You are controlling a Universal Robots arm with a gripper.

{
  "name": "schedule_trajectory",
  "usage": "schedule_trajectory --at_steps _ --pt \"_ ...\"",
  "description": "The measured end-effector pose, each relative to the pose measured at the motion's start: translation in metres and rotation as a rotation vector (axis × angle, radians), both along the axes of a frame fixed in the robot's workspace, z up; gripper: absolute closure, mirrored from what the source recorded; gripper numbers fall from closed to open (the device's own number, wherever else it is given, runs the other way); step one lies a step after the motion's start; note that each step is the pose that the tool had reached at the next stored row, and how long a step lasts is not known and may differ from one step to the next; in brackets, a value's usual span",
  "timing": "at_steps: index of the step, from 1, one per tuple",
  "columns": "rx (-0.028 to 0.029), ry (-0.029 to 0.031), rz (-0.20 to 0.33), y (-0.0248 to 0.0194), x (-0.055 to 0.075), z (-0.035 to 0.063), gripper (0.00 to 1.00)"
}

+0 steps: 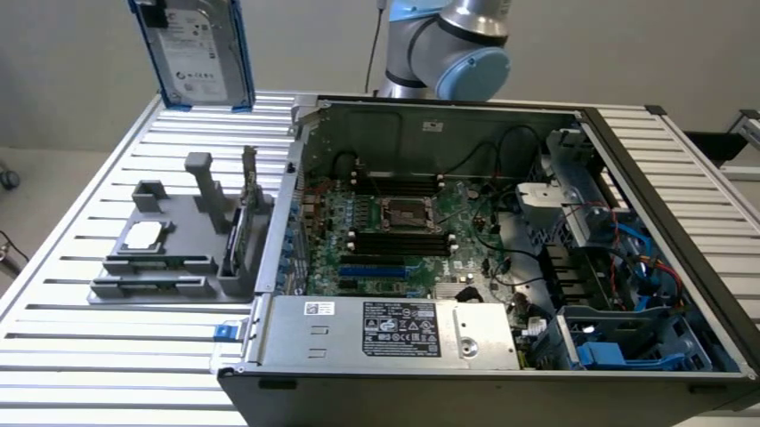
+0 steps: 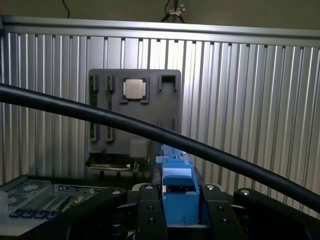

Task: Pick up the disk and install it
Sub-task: 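Pick up the disk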

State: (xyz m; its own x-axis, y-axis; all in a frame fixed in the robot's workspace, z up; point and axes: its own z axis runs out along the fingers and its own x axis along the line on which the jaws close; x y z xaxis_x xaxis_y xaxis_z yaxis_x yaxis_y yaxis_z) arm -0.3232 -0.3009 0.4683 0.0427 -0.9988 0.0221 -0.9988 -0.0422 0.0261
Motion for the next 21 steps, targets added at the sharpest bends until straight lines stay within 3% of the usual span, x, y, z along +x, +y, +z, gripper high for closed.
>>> schedule_trajectory --at_steps 3,13,18,21 --pt "0.0 0.0057 0.0 -0.0007 0.014 0.0 0.67" --pt "0.0 0.0167 0.0 -0.0045 0.059 0.0032 0.67" --pt "0.0 0.024 0.0 -0.0079 0.082 0.015 0.67" --pt "0.0 0.0312 0.0 -0.0111 0.096 0.0171 0.67"
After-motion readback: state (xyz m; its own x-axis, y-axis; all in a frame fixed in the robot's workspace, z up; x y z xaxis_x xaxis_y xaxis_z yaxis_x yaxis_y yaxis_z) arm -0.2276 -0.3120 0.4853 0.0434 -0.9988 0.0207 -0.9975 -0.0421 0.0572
